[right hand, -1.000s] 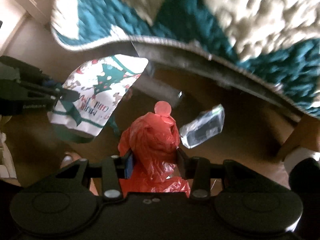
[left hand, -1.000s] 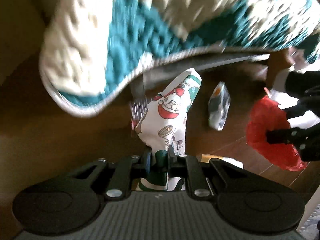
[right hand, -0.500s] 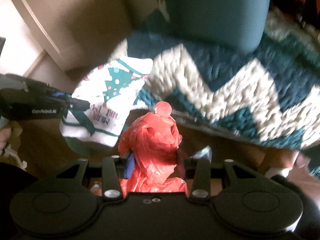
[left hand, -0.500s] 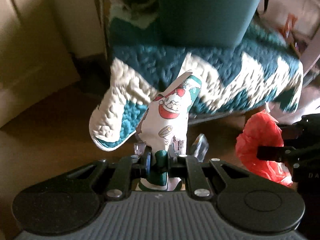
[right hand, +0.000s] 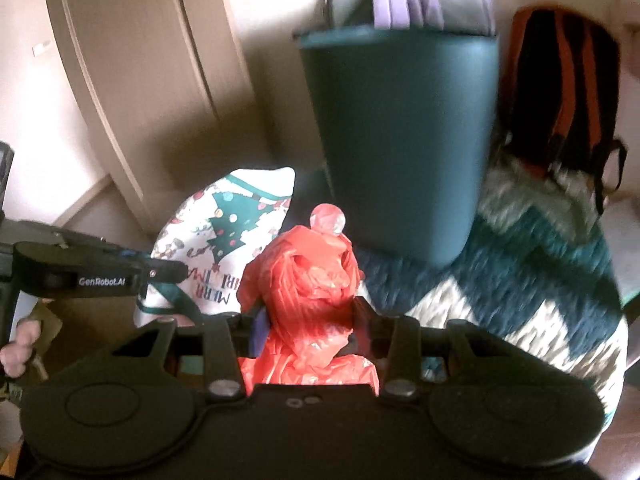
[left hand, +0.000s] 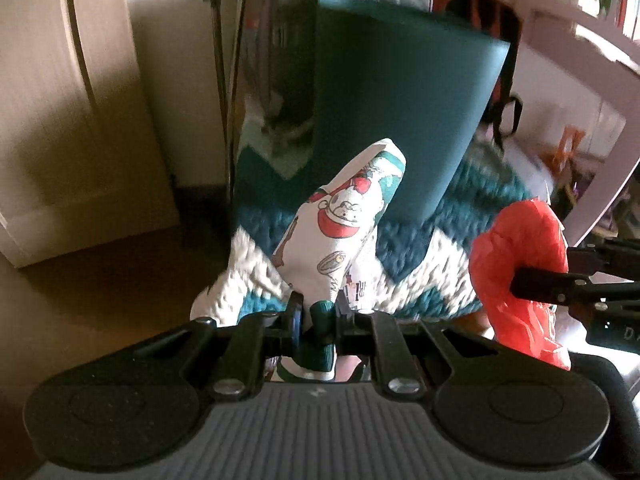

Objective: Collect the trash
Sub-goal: 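Lift the Christmas-print bag with the left tool while the right tool carries the red bag to the wastebasket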

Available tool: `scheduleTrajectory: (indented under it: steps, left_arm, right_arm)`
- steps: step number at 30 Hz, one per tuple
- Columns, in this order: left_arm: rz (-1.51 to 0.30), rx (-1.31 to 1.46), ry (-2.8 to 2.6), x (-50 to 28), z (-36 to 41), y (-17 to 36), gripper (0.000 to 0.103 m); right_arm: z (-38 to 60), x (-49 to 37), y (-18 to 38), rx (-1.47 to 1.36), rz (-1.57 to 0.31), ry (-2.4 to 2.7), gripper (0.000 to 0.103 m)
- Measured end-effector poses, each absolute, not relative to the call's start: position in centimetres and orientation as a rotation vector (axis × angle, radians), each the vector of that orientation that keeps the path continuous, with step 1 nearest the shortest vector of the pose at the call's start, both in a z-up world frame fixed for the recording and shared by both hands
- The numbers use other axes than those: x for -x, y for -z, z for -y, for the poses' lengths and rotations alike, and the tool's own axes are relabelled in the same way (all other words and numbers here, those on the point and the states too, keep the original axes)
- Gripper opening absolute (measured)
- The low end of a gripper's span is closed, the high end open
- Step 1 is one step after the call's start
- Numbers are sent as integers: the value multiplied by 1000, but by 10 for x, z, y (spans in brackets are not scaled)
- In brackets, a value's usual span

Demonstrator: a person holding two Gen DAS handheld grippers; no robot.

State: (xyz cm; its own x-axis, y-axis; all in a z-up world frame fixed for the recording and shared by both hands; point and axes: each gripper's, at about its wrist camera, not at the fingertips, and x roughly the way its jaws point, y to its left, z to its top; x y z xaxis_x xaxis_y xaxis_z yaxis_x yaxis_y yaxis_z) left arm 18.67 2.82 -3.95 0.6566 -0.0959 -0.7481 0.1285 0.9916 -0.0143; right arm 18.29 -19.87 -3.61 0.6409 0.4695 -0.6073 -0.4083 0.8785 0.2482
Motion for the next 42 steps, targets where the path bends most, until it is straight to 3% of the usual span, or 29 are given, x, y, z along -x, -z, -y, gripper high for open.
scheduleTrajectory:
  steps: [15, 27, 35, 42]
  left_arm:
    - [-598, -4, 124, -218, 17, -85, 14]
    - [-479, 9, 121, -287, 45, -149, 14]
    - [-462, 18, 88, -344, 53, -150, 14]
    - [-542, -2, 64, -391, 51, -104, 14]
  right_arm:
    - [234, -225, -68, -82, -460, -424, 42]
    - [241, -299, -142, -86, -322, -369, 42]
    - [240, -355, -147, -158, -278, -364, 42]
    - [240, -402, -110, -191, -350, -357, 42]
